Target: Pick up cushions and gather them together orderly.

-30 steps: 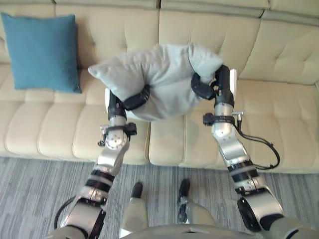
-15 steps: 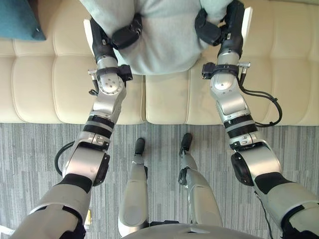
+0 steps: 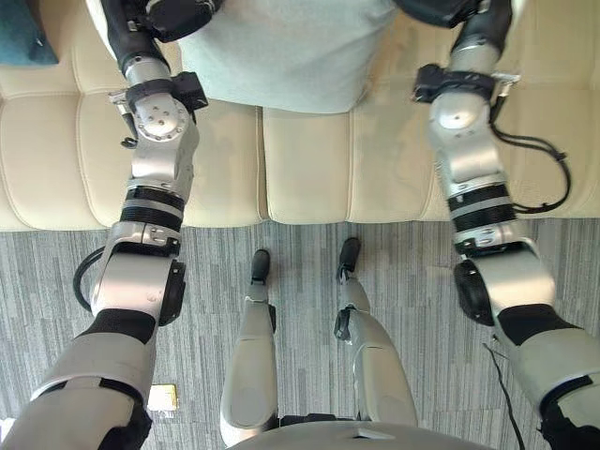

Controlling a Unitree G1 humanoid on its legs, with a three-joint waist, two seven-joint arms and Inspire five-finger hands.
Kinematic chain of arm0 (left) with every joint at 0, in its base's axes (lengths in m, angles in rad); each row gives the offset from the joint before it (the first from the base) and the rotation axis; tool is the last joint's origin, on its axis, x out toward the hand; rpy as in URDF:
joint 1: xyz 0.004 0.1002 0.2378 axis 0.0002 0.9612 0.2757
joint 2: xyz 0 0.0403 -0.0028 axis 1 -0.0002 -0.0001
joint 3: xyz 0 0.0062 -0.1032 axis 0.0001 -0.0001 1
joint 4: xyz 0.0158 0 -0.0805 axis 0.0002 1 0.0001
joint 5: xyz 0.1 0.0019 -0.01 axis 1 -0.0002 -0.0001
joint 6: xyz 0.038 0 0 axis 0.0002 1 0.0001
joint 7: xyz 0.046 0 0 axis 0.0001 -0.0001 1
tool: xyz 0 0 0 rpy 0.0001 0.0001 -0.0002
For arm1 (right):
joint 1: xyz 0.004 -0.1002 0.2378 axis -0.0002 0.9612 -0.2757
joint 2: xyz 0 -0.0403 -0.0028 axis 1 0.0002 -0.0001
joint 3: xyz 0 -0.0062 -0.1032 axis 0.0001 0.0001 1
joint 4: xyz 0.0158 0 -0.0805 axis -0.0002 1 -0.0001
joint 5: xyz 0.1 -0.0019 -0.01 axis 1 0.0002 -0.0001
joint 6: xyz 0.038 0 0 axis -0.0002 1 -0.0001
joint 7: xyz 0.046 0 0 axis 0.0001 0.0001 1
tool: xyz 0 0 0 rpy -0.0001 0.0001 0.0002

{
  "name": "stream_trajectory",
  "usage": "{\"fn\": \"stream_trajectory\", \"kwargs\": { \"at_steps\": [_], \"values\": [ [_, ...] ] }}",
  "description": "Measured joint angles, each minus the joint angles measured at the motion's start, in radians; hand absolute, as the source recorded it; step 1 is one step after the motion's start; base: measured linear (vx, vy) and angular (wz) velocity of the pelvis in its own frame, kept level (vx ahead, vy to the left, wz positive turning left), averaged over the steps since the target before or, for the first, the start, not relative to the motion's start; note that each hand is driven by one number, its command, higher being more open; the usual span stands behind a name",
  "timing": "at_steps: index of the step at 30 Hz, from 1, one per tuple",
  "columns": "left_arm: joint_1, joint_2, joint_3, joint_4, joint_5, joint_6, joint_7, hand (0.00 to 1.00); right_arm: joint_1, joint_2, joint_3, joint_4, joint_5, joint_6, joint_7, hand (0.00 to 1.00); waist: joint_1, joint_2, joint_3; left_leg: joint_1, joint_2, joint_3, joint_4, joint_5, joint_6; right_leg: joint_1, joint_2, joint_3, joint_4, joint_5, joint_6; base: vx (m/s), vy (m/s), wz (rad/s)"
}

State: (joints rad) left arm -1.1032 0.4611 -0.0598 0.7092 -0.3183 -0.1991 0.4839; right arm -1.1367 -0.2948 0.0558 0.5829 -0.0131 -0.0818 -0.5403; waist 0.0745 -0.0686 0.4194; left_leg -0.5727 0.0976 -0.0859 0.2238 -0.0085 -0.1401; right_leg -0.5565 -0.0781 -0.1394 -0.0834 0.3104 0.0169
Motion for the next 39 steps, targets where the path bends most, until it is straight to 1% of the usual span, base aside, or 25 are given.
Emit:
{"fn": "stream_trajectory", "kwargs": {
  "at_steps": [1,2,4,7,10,12,13,14,15,17,20,21,22,24,25,26,27,28,29,31,32,33,34,36,39],
  "values": [
    [0.000,0.012,0.009,0.002,-0.008,0.000,-0.004,1.00,-0.006,-0.034,-0.001,0.000,0.019,-0.007,0.007,1.00,-0.003,0.000,0.000,0.000,0.000,0.000,0.000,0.000,0.000,0.000,0.000,0.001,0.000,0.001,0.002,0.05,0.022,-0.01],
    [0.000,0.015,0.011,0.002,-0.009,0.000,-0.006,1.00,-0.007,-0.043,-0.002,0.000,0.021,-0.008,0.009,1.00,-0.003,0.000,0.000,0.000,0.000,0.000,0.000,0.000,0.000,0.000,0.000,0.002,0.000,0.001,0.002,0.05,0.020,-0.02],
    [-0.006,0.030,0.046,0.002,-0.037,0.000,-0.019,1.00,-0.007,-0.113,-0.005,0.000,0.067,-0.017,0.025,1.00,-0.005,0.000,0.000,0.006,0.000,0.004,-0.004,0.000,0.000,0.001,0.000,0.006,0.000,0.002,0.002,0.05,0.014,-0.05],
    [-0.009,0.075,0.112,0.002,-0.068,0.000,-0.026,1.00,0.011,-0.167,-0.043,0.002,0.132,-0.016,0.047,1.00,-0.009,0.000,0.000,0.023,0.003,0.013,-0.010,0.000,0.000,0.012,0.002,0.013,0.000,0.002,0.002,0.05,0.008,-0.08],
    [-0.002,0.105,0.153,-0.002,-0.068,0.000,-0.031,1.00,0.072,-0.214,-0.053,-0.001,0.139,-0.016,0.067,1.00,-0.009,0.000,0.000,0.050,0.008,0.013,-0.017,0.000,0.000,0.036,0.005,0.013,0.000,0.002,0.002,0.05,0.009,-0.03],
    [0.050,0.113,0.200,-0.049,-0.067,-0.002,-0.034,1.00,0.152,-0.217,-0.091,-0.020,0.155,-0.017,0.083,1.00,-0.009,0.000,0.000,0.077,0.009,0.015,-0.023,0.000,0.000,0.060,0.006,0.016,0.000,0.002,0.003,0.06,0.020,-0.02],
    [0.134,0.112,0.234,-0.119,-0.066,-0.017,-0.036,1.00,0.241,-0.216,-0.121,-0.067,0.165,-0.019,0.101,1.00,-0.009,0.000,-0.001,0.093,0.008,0.016,-0.028,0.000,0.001,0.074,0.006,0.019,-0.001,0.000,0.004,0.06,0.026,-0.02],
    [0.199,0.112,0.252,-0.160,-0.066,-0.025,-0.039,1.00,0.309,-0.215,-0.139,-0.102,0.173,-0.019,0.112,1.00,-0.009,0.000,-0.001,0.102,0.008,0.017,-0.030,-0.001,0.001,0.081,0.005,0.020,-0.001,-0.002,0.007,0.07,0.034,-0.01],
    [0.291,0.105,0.276,-0.196,-0.065,-0.032,-0.051,1.00,0.399,-0.209,-0.159,-0.136,0.174,-0.019,0.126,1.00,-0.008,0.000,-0.001,0.112,0.007,0.017,-0.031,-0.001,0.002,0.091,0.004,0.022,-0.001,-0.004,0.008,0.06,0.028,0.00],
    [0.418,0.067,0.309,-0.218,-0.064,-0.032,-0.064,1.00,0.529,-0.185,-0.191,-0.179,0.173,-0.019,0.151,1.00,-0.007,0.001,-0.002,0.130,0.006,0.018,-0.032,-0.002,0.003,0.109,0.004,0.025,-0.001,-0.012,0.011,0.05,0.025,0.00],
    [0.669,-0.077,0.344,-0.223,-0.064,-0.024,-0.099,1.00,0.784,-0.088,-0.238,-0.252,0.172,-0.019,0.202,1.00,-0.006,0.004,-0.014,0.175,0.007,0.021,-0.034,-0.015,0.016,0.154,0.004,0.025,-0.001,-0.032,0.012,0.04,0.029,-0.01],
    [0.674,-0.080,0.344,-0.223,-0.064,-0.023,-0.100,1.00,0.789,-0.087,-0.239,-0.252,0.172,-0.019,0.203,1.00,-0.006,0.004,-0.014,0.176,0.007,0.021,-0.034,-0.016,0.016,0.155,0.005,0.025,-0.001,-0.032,0.013,0.06,0.048,-0.05],
    [0.828,-0.182,0.341,-0.223,-0.060,0.000,-0.142,1.00,0.940,-0.026,-0.252,-0.275,0.170,-0.018,0.248,1.00,-0.004,0.004,-0.048,0.184,0.008,0.025,-0.030,-0.027,0.018,0.164,0.005,0.028,-0.001,-0.039,0.013,0.05,0.043,-0.05],
    [0.934,-0.257,0.339,-0.215,-0.037,0.017,-0.172,1.00,1.039,0.034,-0.265,-0.288,0.166,-0.018,0.276,1.00,-0.003,0.007,-0.056,0.212,0.011,0.030,-0.026,-0.037,0.020,0.192,0.007,0.031,-0.001,-0.045,0.013,0.06,0.053,-0.10],
    [1.004,-0.296,0.327,-0.195,-0.021,0.028,-0.195,1.00,1.108,0.076,-0.271,-0.288,0.150,-0.016,0.293,1.00,-0.002,0.007,-0.083,0.223,0.014,0.036,-0.025,-0.044,0.020,0.202,0.009,0.035,-0.001,-0.051,0.014,0.05,0.049,-0.13],
    [1.039,-0.309,0.313,-0.186,-0.020,0.033,-0.204,1.00,1.142,0.093,-0.271,-0.288,0.149,-0.016,0.301,1.00,0.000,0.008,-0.102,0.227,0.016,0.040,-0.025,-0.048,0.020,0.204,0.010,0.037,-0.001,-0.055,0.011,0.07,0.045,-0.17],
    [1.102,-0.342,0.294,-0.150,-0.009,0.039,-0.235,1.00,1.215,0.132,-0.270,-0.287,0.130,-0.016,0.315,1.00,0.004,0.014,-0.137,0.250,0.020,0.047,-0.024,-0.057,0.020,0.224,0.013,0.040,-0.001,-0.062,0.015,0.07,0.033,-0.13],
    [1.119,-0.352,0.291,-0.129,0.004,0.039,-0.244,1.00,1.239,0.146,-0.270,-0.286,0.120,-0.016,0.318,1.00,0.004,0.017,-0.151,0.260,0.021,0.049,-0.024,-0.060,0.019,0.232,0.014,0.040,-0.001,-0.064,0.017,0.11,0.053,-0.15],
    [1.164,-0.377,0.275,-0.061,0.021,0.042,-0.268,1.00,1.301,0.186,-0.269,-0.268,0.096,-0.016,0.333,1.00,0.004,0.027,-0.200,0.285,0.026,0.056,-0.026,-0.072,0.020,0.258,0.017,0.042,-0.001,-0.077,0.017,0.09,0.047,-0.11],
    [1.193,-0.396,0.273,-0.004,0.043,0.052,-0.294,1.00,1.335,0.213,-0.266,-0.229,0.081,-0.015,0.348,1.00,0.004,0.033,-0.238,0.314,0.030,0.067,-0.027,-0.083,0.020,0.282,0.020,0.048,-0.001,-0.086,0.020,0.09,0.056,-0.17],
    [1.222,-0.415,0.272,0.062,0.059,0.059,-0.322,1.00,1.353,0.234,-0.250,-0.151,0.071,-0.014,0.362,1.00,0.004,0.040,-0.282,0.347,0.037,0.078,-0.028,-0.095,0.019,0.310,0.021,0.058,-0.001,-0.095,0.022,0.09,0.062,-0.19],
    [1.225,-0.418,0.272,0.073,0.066,0.060,-0.327,1.00,1.355,0.237,-0.248,-0.136,0.071,-0.014,0.366,1.00,0.004,0.042,-0.288,0.353,0.038,0.079,-0.028,-0.096,0.020,0.316,0.022,0.058,-0.001,-0.096,0.022,0.09,0.072,-0.15],
    [1.235,-0.430,0.270,0.119,0.102,0.070,-0.353,1.00,1.365,0.252,-0.235,-0.067,0.055,-0.011,0.381,1.00,0.003,0.046,-0.316,0.373,0.039,0.080,-0.030,-0.102,0.019,0.334,0.023,0.057,-0.001,-0.102,0.023,0.04,0.031,-0.02],
    [1.236,-0.437,0.263,0.158,0.135,0.073,-0.368,1.00,1.368,0.269,-0.228,0.003,0.032,-0.008,0.396,1.00,0.003,0.048,-0.336,0.388,0.040,0.082,-0.032,-0.108,0.013,0.348,0.023,0.057,-0.001,-0.107,0.024,0.02,0.016,-0.01],
    [1.239,-0.440,0.262,0.191,0.169,0.079,-0.387,1.00,1.369,0.294,-0.230,0.089,0.014,0.003,0.409,1.00,0.003,0.050,-0.354,0.423,0.041,0.094,-0.033,-0.117,0.014,0.378,0.022,0.061,-0.001,-0.114,0.027,0.02,0.031,-0.07]
  ]
}}
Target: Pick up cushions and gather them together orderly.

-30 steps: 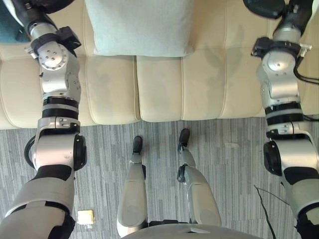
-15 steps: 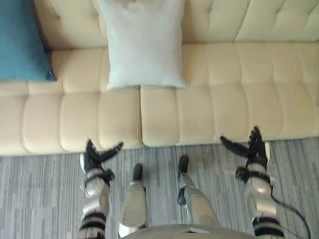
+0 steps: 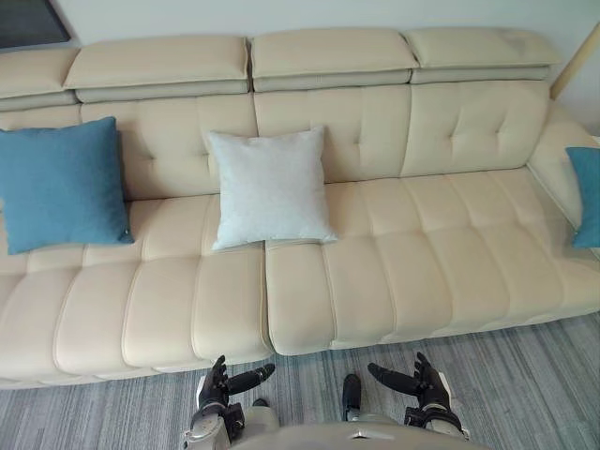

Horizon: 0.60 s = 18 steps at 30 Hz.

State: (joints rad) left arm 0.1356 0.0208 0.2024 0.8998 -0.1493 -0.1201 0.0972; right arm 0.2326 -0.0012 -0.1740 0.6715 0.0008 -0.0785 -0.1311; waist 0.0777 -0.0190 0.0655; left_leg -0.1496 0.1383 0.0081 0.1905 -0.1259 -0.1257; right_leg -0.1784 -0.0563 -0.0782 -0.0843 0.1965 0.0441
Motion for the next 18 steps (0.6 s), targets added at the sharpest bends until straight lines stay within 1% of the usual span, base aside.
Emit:
{"fn": "stream_trajectory", "kwargs": {
  "at_steps": [3,5,6,7,8,9,10,11,12,13,14,15,16,17,18],
  "values": [
    [0.000,0.003,-0.004,0.013,0.006,0.000,-0.002,1.00,-0.001,0.002,-0.001,0.044,0.000,0.008,0.000,1.00,0.000,-0.002,-0.011,0.017,-0.001,0.019,0.006,-0.005,0.008,0.010,-0.003,0.011,0.004,-0.002,0.003,0.01,0.034,-0.17],
    [-0.003,0.012,-0.026,0.029,0.006,0.000,0.000,1.00,-0.011,0.002,-0.002,0.071,0.001,0.013,0.000,1.00,0.002,-0.003,-0.010,0.029,0.004,0.039,0.019,-0.013,0.007,-0.001,0.000,0.029,0.043,-0.017,0.014,0.00,0.037,-0.29],
    [-0.004,0.019,-0.036,0.032,0.006,0.000,-0.001,1.00,-0.023,0.002,-0.002,0.091,0.001,0.016,-0.002,1.00,0.002,-0.004,-0.008,0.024,0.011,0.053,0.050,-0.024,0.010,-0.030,-0.002,0.029,0.110,-0.047,0.017,-0.03,0.041,-0.19],
    [-0.009,0.025,-0.039,0.031,0.007,0.001,-0.002,1.00,-0.029,0.005,-0.002,0.102,0.001,0.020,-0.004,1.00,0.001,-0.016,-0.001,0.022,0.013,0.074,0.067,-0.025,0.013,-0.054,-0.010,0.027,0.168,-0.080,0.026,-0.04,0.033,-0.05],
    [-0.015,0.027,-0.038,0.030,0.007,0.001,-0.001,1.00,-0.031,0.006,-0.003,0.111,0.001,0.022,-0.004,1.00,0.001,-0.019,-0.001,0.018,0.014,0.075,0.073,-0.022,0.017,-0.058,-0.015,0.018,0.184,-0.097,0.030,-0.05,-0.003,0.01],
    [-0.029,0.015,-0.033,0.028,0.007,-0.001,0.002,1.00,-0.042,0.007,-0.003,0.127,0.001,0.027,-0.004,1.00,0.009,-0.015,0.003,0.011,0.026,0.083,0.078,-0.021,0.021,-0.105,-0.035,-0.038,0.326,-0.158,0.012,-0.05,-0.016,-0.02],
    [-0.036,0.024,-0.028,0.031,0.007,0.000,0.005,1.00,-0.057,0.015,-0.002,0.146,0.002,0.029,-0.004,1.00,0.013,-0.028,0.010,0.006,0.024,0.087,0.095,-0.022,0.021,-0.173,-0.072,-0.067,0.588,-0.261,-0.004,-0.02,-0.095,0.08],
    [-0.039,0.034,-0.028,0.031,0.007,0.002,0.006,1.00,-0.059,0.031,-0.003,0.162,0.003,0.029,-0.005,1.00,0.006,-0.057,0.011,0.001,0.011,0.085,0.122,-0.023,0.024,-0.188,-0.107,-0.076,0.783,-0.333,0.048,0.02,-0.107,0.31],
    [-0.048,0.045,-0.025,0.026,0.010,0.003,0.003,1.00,-0.060,0.041,-0.006,0.173,0.003,0.027,-0.004,1.00,0.002,-0.087,0.006,-0.014,-0.002,0.086,0.167,-0.038,0.020,-0.193,-0.121,-0.072,0.804,-0.347,0.072,0.01,-0.136,0.36],
    [-0.060,0.042,-0.017,0.026,0.015,0.006,0.004,1.00,-0.069,0.039,-0.007,0.182,0.003,0.028,-0.004,1.00,0.005,-0.092,0.008,-0.035,0.003,0.090,0.188,-0.041,0.025,-0.192,-0.111,-0.081,0.787,-0.348,0.075,-0.09,-0.093,-0.13],
    [-0.067,0.009,0.006,0.020,0.025,0.009,0.000,1.00,-0.116,0.026,-0.008,0.193,0.005,0.023,-0.013,1.00,0.047,-0.062,0.003,-0.064,0.035,0.125,0.134,-0.005,0.013,-0.150,-0.059,-0.055,0.727,-0.422,0.071,-0.15,-0.109,-0.28],
    [-0.070,0.016,0.003,0.005,0.025,0.009,-0.001,1.00,-0.131,0.033,-0.005,0.197,0.007,0.024,-0.022,1.00,0.046,-0.077,0.013,-0.078,0.015,0.125,0.140,0.009,0.016,-0.130,-0.076,-0.058,0.756,-0.473,0.031,-0.13,-0.117,-0.26],
    [-0.081,0.021,-0.001,0.004,0.025,0.010,0.003,1.00,-0.136,0.035,-0.003,0.199,0.008,0.024,-0.024,1.00,0.046,-0.092,0.013,-0.085,0.006,0.126,0.144,0.014,0.013,-0.101,-0.077,-0.058,0.692,-0.502,0.010,-0.16,-0.147,-0.04],
    [-0.095,0.013,-0.005,0.016,0.025,0.014,0.005,1.00,-0.165,0.020,-0.002,0.205,0.022,0.023,-0.028,1.00,0.055,-0.042,0.025,-0.114,0.037,0.119,0.153,0.025,0.012,-0.067,-0.027,-0.074,0.569,-0.475,-0.024,-0.15,-0.103,-0.07],
    [-0.093,0.001,-0.016,0.017,0.025,0.013,0.005,1.00,-0.168,0.017,-0.002,0.205,0.023,0.021,-0.031,1.00,0.057,-0.016,0.026,-0.118,0.053,0.115,0.140,0.034,0.019,-0.045,-0.003,-0.084,0.509,-0.443,-0.037,-0.20,-0.067,-0.05]
  ]
}}
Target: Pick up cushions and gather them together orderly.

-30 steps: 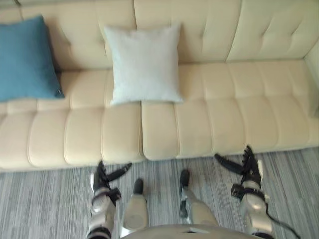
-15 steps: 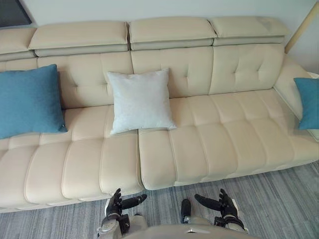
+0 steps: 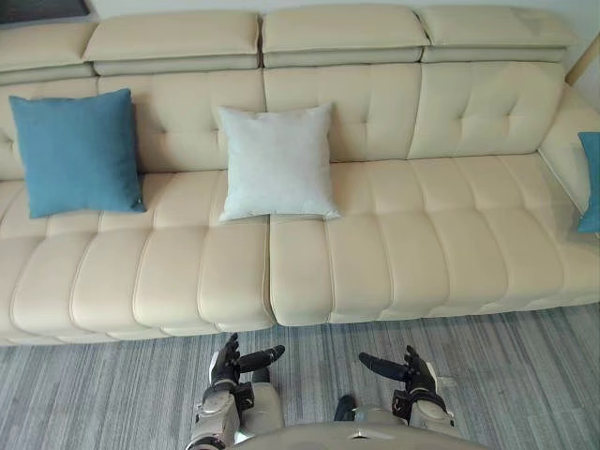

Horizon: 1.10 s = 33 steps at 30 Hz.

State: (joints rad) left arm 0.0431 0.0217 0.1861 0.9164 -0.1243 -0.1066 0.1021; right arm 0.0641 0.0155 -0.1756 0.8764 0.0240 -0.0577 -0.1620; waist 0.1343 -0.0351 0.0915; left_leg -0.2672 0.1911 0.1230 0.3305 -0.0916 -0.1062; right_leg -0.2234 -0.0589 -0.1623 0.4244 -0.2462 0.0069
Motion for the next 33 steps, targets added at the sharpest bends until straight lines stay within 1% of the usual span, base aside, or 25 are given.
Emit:
{"fn": "stream_trajectory", "kwargs": {
  "at_steps": [1,2,3,4,5,6,7,8,9,10,11,12,14,17,18,22,24,26,27,28,29,30,31,32,33],
  "values": [
    [0.009,-0.012,-0.017,-0.002,0.002,0.001,-0.003,1.00,-0.001,-0.002,0.000,0.002,0.002,0.001,-0.008,1.00,0.001,0.020,0.003,0.002,0.015,-0.007,-0.034,0.034,-0.011,0.014,0.018,-0.012,-0.049,0.036,-0.005,-0.12,-0.014,0.10],
    [0.008,-0.012,-0.024,-0.001,0.002,0.001,-0.004,1.00,0.001,-0.002,0.000,0.004,0.003,0.001,-0.012,1.00,-0.001,0.024,0.005,0.003,0.018,-0.010,-0.044,0.046,-0.024,0.017,0.020,-0.020,-0.057,0.042,-0.008,-0.14,-0.025,0.27],
    [0.005,-0.011,-0.033,-0.001,0.005,0.001,-0.003,1.00,0.007,-0.001,0.002,0.017,0.006,0.003,-0.015,1.00,-0.005,0.024,0.007,0.001,0.020,-0.019,-0.070,0.077,-0.034,0.017,0.018,-0.045,-0.066,0.056,-0.019,-0.12,-0.023,0.39],
    [-0.003,-0.008,-0.041,-0.001,0.008,0.001,-0.001,1.00,0.012,0.002,0.002,0.021,0.011,0.006,-0.017,1.00,-0.007,0.018,0.011,-0.010,0.024,-0.018,-0.064,0.083,-0.029,0.017,0.011,-0.067,-0.076,0.067,-0.029,-0.12,-0.013,0.45],
    [-0.007,-0.007,-0.044,-0.001,0.009,0.001,-0.001,1.00,0.015,0.002,0.001,0.022,0.016,0.006,-0.019,1.00,-0.011,0.016,0.012,-0.021,0.028,-0.015,-0.044,0.081,-0.026,0.018,0.007,-0.081,-0.078,0.071,-0.030,-0.10,0.001,0.60],
    [-0.018,-0.008,-0.050,-0.001,0.015,0.002,-0.001,1.00,0.022,0.002,0.001,0.025,0.019,0.008,-0.023,1.00,-0.022,0.011,0.015,-0.040,0.027,-0.011,0.016,0.049,-0.005,0.018,-0.004,-0.109,-0.078,0.079,-0.033,-0.10,0.056,0.58],
    [-0.021,-0.008,-0.052,-0.001,0.017,0.002,-0.002,1.00,0.022,0.001,0.001,0.032,0.020,0.009,-0.024,1.00,-0.027,0.004,0.019,-0.035,0.027,-0.013,0.072,0.000,0.013,0.017,-0.015,-0.118,-0.078,0.088,-0.028,-0.08,0.053,0.48],
    [-0.022,-0.008,-0.053,-0.001,0.018,0.002,-0.001,1.00,0.021,0.000,0.001,0.033,0.020,0.009,-0.024,1.00,-0.028,0.001,0.021,-0.027,0.027,-0.017,0.093,-0.022,0.019,0.016,-0.019,-0.118,-0.079,0.093,-0.023,-0.11,0.155,0.20],
    [-0.027,-0.010,-0.053,-0.001,0.018,0.002,-0.001,1.00,0.017,-0.004,0.000,0.034,0.020,0.009,-0.024,1.00,-0.032,-0.004,0.024,-0.003,0.025,-0.038,0.112,-0.066,0.017,0.013,-0.024,-0.114,-0.087,0.107,-0.008,-0.12,0.196,0.00],
    [-0.027,-0.010,-0.054,0.000,0.018,0.004,-0.002,1.00,0.014,-0.005,0.000,0.034,0.020,0.008,-0.024,1.00,-0.034,-0.004,0.029,0.013,0.016,-0.061,0.103,-0.105,-0.001,0.011,-0.025,-0.105,-0.094,0.119,0.006,-0.16,0.253,-0.04],
    [-0.030,-0.009,-0.055,0.000,0.018,0.007,-0.002,1.00,0.008,-0.006,-0.001,0.036,0.020,0.008,-0.024,1.00,-0.035,-0.011,0.036,0.012,0.009,-0.058,0.109,-0.106,0.003,0.011,-0.030,-0.095,-0.095,0.121,0.009,-0.17,0.259,-0.23],
    [-0.031,0.001,-0.056,-0.001,0.018,0.008,0.002,1.00,0.009,0.010,0.001,0.041,0.019,0.009,-0.021,1.00,-0.038,-0.022,0.033,0.017,-0.007,-0.038,0.111,-0.123,0.011,0.017,-0.046,-0.077,-0.112,0.140,0.033,-0.13,0.212,-0.19],
    [-0.021,0.009,-0.056,0.000,0.018,0.008,0.004,1.00,0.026,0.030,0.000,0.041,0.019,0.011,-0.016,1.00,-0.040,-0.030,0.025,0.039,-0.032,-0.018,0.098,-0.130,0.019,0.039,-0.062,-0.059,-0.153,0.172,0.052,-0.11,0.235,-0.19],
    [-0.011,0.008,-0.062,0.009,0.020,0.010,0.005,1.00,0.037,0.034,-0.007,0.040,0.019,0.014,-0.010,1.00,-0.051,-0.028,0.004,0.044,-0.072,-0.016,0.075,-0.131,0.022,0.046,-0.078,-0.038,-0.205,0.198,0.065,-0.03,0.141,-0.11],
    [-0.011,0.009,-0.062,0.022,0.026,0.013,0.006,1.00,0.033,0.035,-0.026,0.040,0.021,0.014,-0.009,1.00,-0.054,-0.019,0.000,0.046,-0.082,-0.013,0.070,-0.134,0.026,0.046,-0.078,-0.018,-0.223,0.200,0.064,0.01,0.117,-0.15],
    [-0.008,0.019,-0.062,0.056,0.049,0.024,0.010,1.00,0.030,0.038,-0.063,0.040,0.033,0.014,-0.004,1.00,-0.054,-0.004,-0.005,0.078,-0.081,0.049,0.060,-0.141,0.039,0.046,-0.065,0.049,-0.250,0.237,0.081,0.07,0.071,-0.53],
    [-0.010,0.022,-0.061,0.070,0.057,0.029,0.010,1.00,0.028,0.040,-0.081,0.040,0.041,0.014,-0.002,1.00,-0.055,-0.001,-0.008,0.098,-0.060,0.100,0.063,-0.150,0.042,0.048,-0.042,0.100,-0.277,0.256,0.080,0.14,0.039,-0.90],
    [-0.013,0.022,-0.061,0.073,0.058,0.029,0.010,1.00,0.015,0.039,-0.082,0.042,0.049,0.014,-0.002,1.00,-0.057,-0.001,-0.008,0.108,-0.042,0.139,0.076,-0.150,0.045,0.030,-0.015,0.137,-0.304,0.295,0.065,0.14,-0.002,-1.13],
    [-0.027,0.019,-0.061,0.089,0.058,0.028,0.009,1.00,-0.005,0.033,-0.082,0.055,0.049,0.012,-0.002,1.00,-0.057,0.005,-0.010,0.110,-0.031,0.149,0.069,-0.149,0.045,0.006,0.004,0.121,-0.320,0.338,0.035,0.11,-0.053,-1.36],
    [-0.035,0.016,-0.061,0.093,0.058,0.029,0.009,1.00,-0.024,0.029,-0.081,0.069,0.049,0.012,-0.002,1.00,-0.059,0.010,-0.011,0.118,-0.014,0.182,0.054,-0.148,0.047,-0.013,0.019,0.058,-0.337,0.372,0.000,0.12,-0.074,-1.40],
    [-0.037,0.016,-0.061,0.093,0.059,0.029,0.009,1.00,-0.033,0.028,-0.082,0.075,0.048,0.012,-0.002,1.00,-0.061,0.013,-0.009,0.123,0.000,0.205,0.047,-0.148,0.047,-0.019,0.023,0.008,-0.341,0.375,-0.024,0.08,-0.120,-1.41],
    [-0.041,0.017,-0.064,0.094,0.060,0.030,0.008,1.00,-0.050,0.026,-0.082,0.090,0.048,0.013,-0.002,1.00,-0.066,0.022,0.003,0.157,0.012,0.278,0.034,-0.149,0.048,-0.032,0.000,-0.206,-0.285,0.298,-0.119,0.07,-0.132,-1.36],
    [-0.039,0.021,-0.078,0.094,0.061,0.030,0.008,1.00,-0.051,0.019,-0.081,0.108,0.047,0.014,-0.003,1.00,-0.068,0.019,0.002,0.187,0.012,0.316,0.034,-0.149,0.048,-0.035,-0.023,-0.307,-0.238,0.261,-0.136,0.09,-0.153,-1.42],
    [-0.039,0.029,-0.099,0.094,0.071,0.030,0.006,1.00,-0.050,0.012,-0.080,0.119,0.046,0.013,-0.003,1.00,-0.076,0.025,0.006,0.208,0.011,0.326,0.036,-0.150,0.046,-0.033,-0.024,-0.342,-0.215,0.259,-0.125,0.09,-0.109,-0.97],
    [-0.039,0.033,-0.103,0.094,0.080,0.029,0.005,1.00,-0.050,0.007,-0.079,0.122,0.045,0.014,-0.003,1.00,-0.081,0.030,0.009,0.217,0.006,0.326,0.036,-0.150,0.046,-0.031,-0.016,-0.350,-0.209,0.258,-0.125,0.09,-0.120,-1.09]
  ]
}}
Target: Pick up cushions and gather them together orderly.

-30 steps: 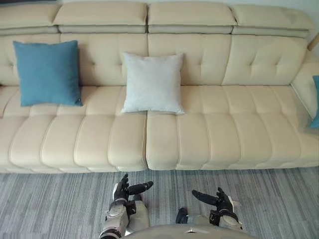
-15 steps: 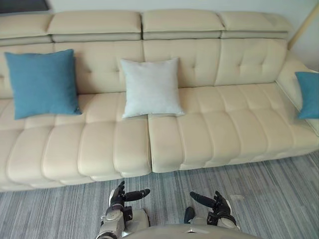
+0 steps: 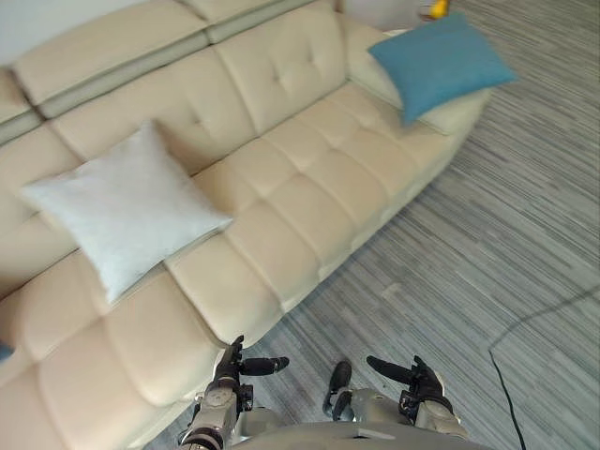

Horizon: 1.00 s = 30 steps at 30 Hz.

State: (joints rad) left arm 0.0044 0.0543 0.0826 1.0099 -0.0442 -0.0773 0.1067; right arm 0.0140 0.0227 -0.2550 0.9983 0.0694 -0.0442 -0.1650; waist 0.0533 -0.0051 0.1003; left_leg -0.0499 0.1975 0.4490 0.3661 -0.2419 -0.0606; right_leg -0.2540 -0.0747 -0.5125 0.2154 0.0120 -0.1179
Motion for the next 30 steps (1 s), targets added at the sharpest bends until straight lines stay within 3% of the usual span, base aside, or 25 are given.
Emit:
{"fn": "stream_trajectory", "kwargs": {
  "at_steps": [3,6,7,8,9,10,11,13,15,17,18,20,21,23,24,25,26,27,28,29,30],
  "values": [
    [-0.010,0.013,-0.040,0.003,0.018,-0.001,-0.001,1.00,-0.005,-0.035,0.003,0.026,0.004,0.001,0.000,1.00,-0.005,0.023,0.014,0.032,0.011,-0.015,0.004,-0.009,-0.006,-0.007,0.050,0.093,-0.021,-0.017,0.025,0.06,-0.119,-1.08],
    [-0.021,0.020,-0.062,0.018,0.021,-0.001,-0.004,1.00,0.010,-0.052,-0.001,0.041,0.012,0.001,-0.009,1.00,-0.024,0.025,0.037,-0.009,0.097,-0.055,0.222,-0.004,0.001,0.046,0.114,0.104,-0.067,-0.048,0.015,0.04,-0.229,-0.57],
    [-0.018,0.022,-0.063,0.018,0.021,0.000,-0.005,1.00,0.021,-0.055,-0.001,0.039,0.012,0.000,-0.014,1.00,-0.024,0.029,0.046,-0.053,0.134,-0.111,0.339,0.033,0.059,0.094,0.145,0.097,-0.122,-0.052,0.019,0.11,-0.288,-0.52],
    [-0.007,0.015,-0.067,0.014,0.022,-0.004,-0.002,1.00,0.027,-0.058,-0.001,0.036,0.015,0.000,-0.019,1.00,-0.014,0.036,0.054,-0.103,0.167,-0.161,0.462,0.081,0.107,0.114,0.158,0.090,-0.083,-0.073,-0.008,0.14,-0.224,-0.76],
    [-0.004,0.019,-0.069,-0.016,0.032,-0.021,-0.002,1.00,0.031,-0.056,-0.008,0.035,0.027,0.000,-0.023,1.00,-0.011,0.036,0.069,-0.140,0.169,-0.219,0.566,0.075,0.093,0.115,0.160,0.103,-0.041,-0.092,-0.027,0.17,-0.140,-0.84],
    [-0.010,0.019,-0.070,-0.021,0.032,-0.019,-0.005,1.00,0.030,-0.059,-0.013,0.035,0.035,0.000,-0.030,1.00,-0.010,0.045,0.071,-0.188,0.148,-0.279,0.623,0.039,0.059,0.123,0.176,0.122,-0.037,-0.103,-0.027,0.15,-0.128,-0.84],
    [-0.023,0.018,-0.073,-0.030,0.030,-0.020,-0.003,1.00,0.022,-0.057,-0.025,0.036,0.039,-0.001,-0.038,1.00,-0.009,0.029,0.082,-0.256,0.090,-0.299,0.638,-0.001,0.040,0.136,0.177,0.157,-0.053,-0.105,-0.028,0.15,-0.180,-0.65],
    [-0.022,0.018,-0.084,-0.061,0.026,-0.023,0.003,1.00,0.022,-0.044,-0.040,0.038,0.051,0.000,-0.042,1.00,-0.005,0.015,0.090,-0.304,0.031,-0.299,0.555,-0.011,0.042,0.164,0.176,0.178,-0.103,-0.099,-0.018,0.13,-0.157,-0.49],
    [-0.020,0.011,-0.098,-0.085,0.006,-0.024,0.006,1.00,0.024,-0.036,-0.040,0.037,0.051,0.002,-0.047,1.00,-0.004,0.011,0.094,-0.344,-0.042,-0.303,0.353,-0.011,0.033,0.197,0.179,0.201,-0.163,-0.087,-0.001,0.16,-0.131,-0.46],
    [-0.019,0.000,-0.099,-0.090,0.004,-0.024,0.005,1.00,0.017,-0.036,-0.040,0.035,0.051,0.002,-0.053,1.00,0.003,0.009,0.094,-0.354,-0.106,-0.343,0.140,0.011,0.009,0.211,0.190,0.254,-0.190,-0.080,0.010,0.20,-0.066,-0.59],
    [-0.019,-0.002,-0.098,-0.095,-0.007,-0.023,0.003,1.00,0.008,-0.034,-0.040,0.035,0.051,0.002,-0.058,1.00,0.023,0.011,0.094,-0.354,-0.141,-0.392,-0.028,0.063,-0.002,0.234,0.208,0.300,-0.223,-0.080,0.010,0.27,-0.048,-0.80],
    [-0.017,-0.003,-0.095,-0.095,-0.028,-0.023,0.002,1.00,-0.002,-0.027,-0.039,0.034,0.050,0.002,-0.059,1.00,0.047,0.015,0.090,-0.364,-0.148,-0.430,-0.086,0.132,0.020,0.261,0.228,0.330,-0.234,-0.099,-0.014,0.40,-0.051,-0.97],
    [-0.012,-0.002,-0.088,-0.095,-0.034,-0.022,0.001,1.00,-0.001,-0.020,-0.038,0.025,0.050,0.003,-0.058,1.00,0.051,0.016,0.088,-0.368,-0.152,-0.439,-0.040,0.153,0.034,0.276,0.236,0.354,-0.219,-0.115,-0.018,0.58,-0.042,-0.92],
    [-0.003,0.000,-0.056,-0.091,-0.035,-0.019,-0.003,1.00,0.002,-0.010,-0.035,0.011,0.048,0.003,-0.057,1.00,0.053,0.003,0.081,-0.366,-0.153,-0.405,0.072,0.139,0.045,0.285,0.228,0.411,-0.134,-0.178,-0.016,0.55,-0.003,-0.77],
    [-0.003,0.010,-0.060,-0.079,-0.034,-0.016,-0.005,1.00,0.002,-0.001,-0.036,0.002,0.046,0.003,-0.055,1.00,0.050,-0.010,0.077,-0.359,-0.179,-0.360,0.096,0.124,0.070,0.283,0.204,0.443,-0.042,-0.238,0.008,0.56,0.031,-0.60],
    [-0.004,0.012,-0.063,-0.074,-0.034,-0.013,-0.006,1.00,0.008,-0.004,-0.038,-0.004,0.045,0.003,-0.054,1.00,0.045,-0.016,0.078,-0.346,-0.196,-0.353,0.072,0.121,0.076,0.273,0.188,0.438,0.037,-0.278,0.044,0.61,0.065,-0.70],
    [0.001,0.017,-0.064,-0.065,-0.033,-0.007,-0.006,1.00,0.030,-0.001,-0.035,-0.017,0.034,0.004,-0.048,1.00,0.050,-0.023,0.068,-0.292,-0.201,-0.328,0.022,0.162,0.094,0.202,0.164,0.406,0.310,-0.335,0.133,0.48,0.043,-0.54],
    [0.003,0.022,-0.063,-0.062,-0.033,-0.006,-0.005,1.00,0.034,0.008,-0.031,-0.026,0.030,0.006,-0.043,1.00,0.050,-0.037,0.061,-0.265,-0.206,-0.321,0.017,0.149,0.110,0.151,0.136,0.392,0.444,-0.328,0.154,0.50,0.043,-0.58],
    [0.005,0.020,-0.066,-0.059,-0.033,0.000,-0.001,1.00,0.034,0.013,-0.029,-0.037,0.028,0.003,-0.034,1.00,0.038,-0.036,0.057,-0.211,-0.206,-0.322,0.009,0.110,0.106,0.071,0.081,0.330,0.648,-0.322,0.168,0.56,-0.002,-0.27],
    [0.008,0.008,-0.071,-0.058,-0.033,0.003,-0.001,1.00,0.040,0.013,-0.029,-0.053,0.028,0.005,-0.027,1.00,0.023,-0.026,0.052,-0.156,-0.195,-0.327,-0.001,0.077,0.102,0.024,0.030,0.281,0.743,-0.345,0.129,0.57,-0.009,-0.25],
    [0.006,-0.001,-0.072,-0.059,-0.033,0.003,-0.001,1.00,0.040,0.012,-0.029,-0.066,0.028,0.005,-0.026,1.00,0.021,-0.017,0.052,-0.106,-0.176,-0.327,-0.009,0.054,0.094,-0.001,0.000,0.247,0.751,-0.354,0.114,0.67,-0.084,-0.24]
  ]
}}
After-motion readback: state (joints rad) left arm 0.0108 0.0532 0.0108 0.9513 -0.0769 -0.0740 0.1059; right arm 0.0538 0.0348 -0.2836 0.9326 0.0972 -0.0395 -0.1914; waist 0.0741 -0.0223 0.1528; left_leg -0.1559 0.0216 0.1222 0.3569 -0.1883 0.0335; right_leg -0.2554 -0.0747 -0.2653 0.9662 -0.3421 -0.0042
